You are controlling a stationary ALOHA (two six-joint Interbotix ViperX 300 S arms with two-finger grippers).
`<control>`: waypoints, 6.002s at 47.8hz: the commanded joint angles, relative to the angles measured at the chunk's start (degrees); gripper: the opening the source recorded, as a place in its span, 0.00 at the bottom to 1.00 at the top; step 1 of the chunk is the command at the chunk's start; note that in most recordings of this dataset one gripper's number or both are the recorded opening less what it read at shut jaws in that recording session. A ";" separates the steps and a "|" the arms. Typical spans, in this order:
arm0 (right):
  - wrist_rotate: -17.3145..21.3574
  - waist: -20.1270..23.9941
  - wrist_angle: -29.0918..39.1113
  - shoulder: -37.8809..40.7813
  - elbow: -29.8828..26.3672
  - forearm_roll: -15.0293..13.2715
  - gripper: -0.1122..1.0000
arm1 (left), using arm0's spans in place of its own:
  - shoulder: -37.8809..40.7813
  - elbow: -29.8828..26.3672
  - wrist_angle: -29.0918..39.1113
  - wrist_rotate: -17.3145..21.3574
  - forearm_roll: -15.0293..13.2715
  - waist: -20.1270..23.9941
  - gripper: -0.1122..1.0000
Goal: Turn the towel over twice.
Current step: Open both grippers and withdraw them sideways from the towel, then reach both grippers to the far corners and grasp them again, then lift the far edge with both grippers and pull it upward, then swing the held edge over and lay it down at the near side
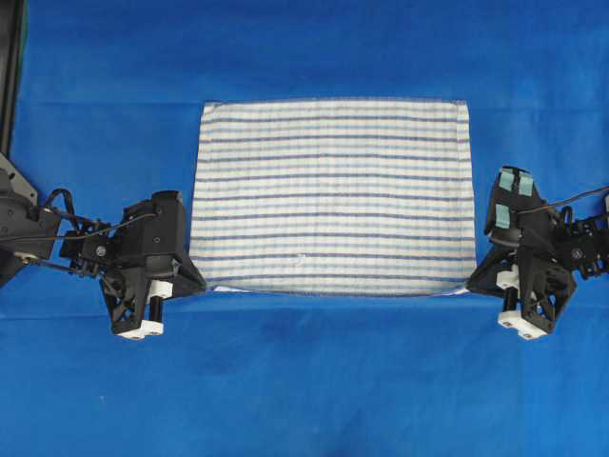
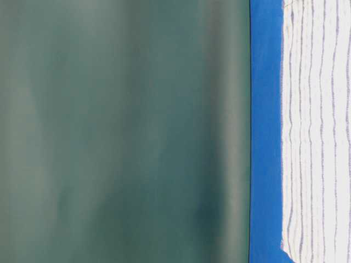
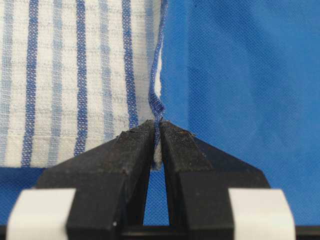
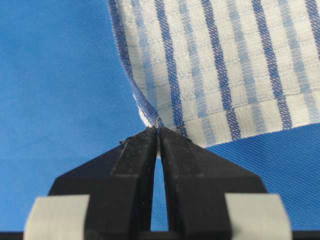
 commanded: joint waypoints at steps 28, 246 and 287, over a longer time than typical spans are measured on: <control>-0.09 0.97 0.09 -0.18 -1.41 -0.35 0.15 | -0.53 -0.88 -0.44 0.00 0.00 -0.53 0.14; -1.85 -50.98 -10.90 4.31 -4.39 -34.37 0.15 | -1.76 -1.23 -13.18 23.55 0.35 42.54 0.15; -2.20 -50.71 3.78 -23.03 -14.59 -37.00 0.15 | -26.37 -8.88 -2.37 29.97 0.35 44.21 0.15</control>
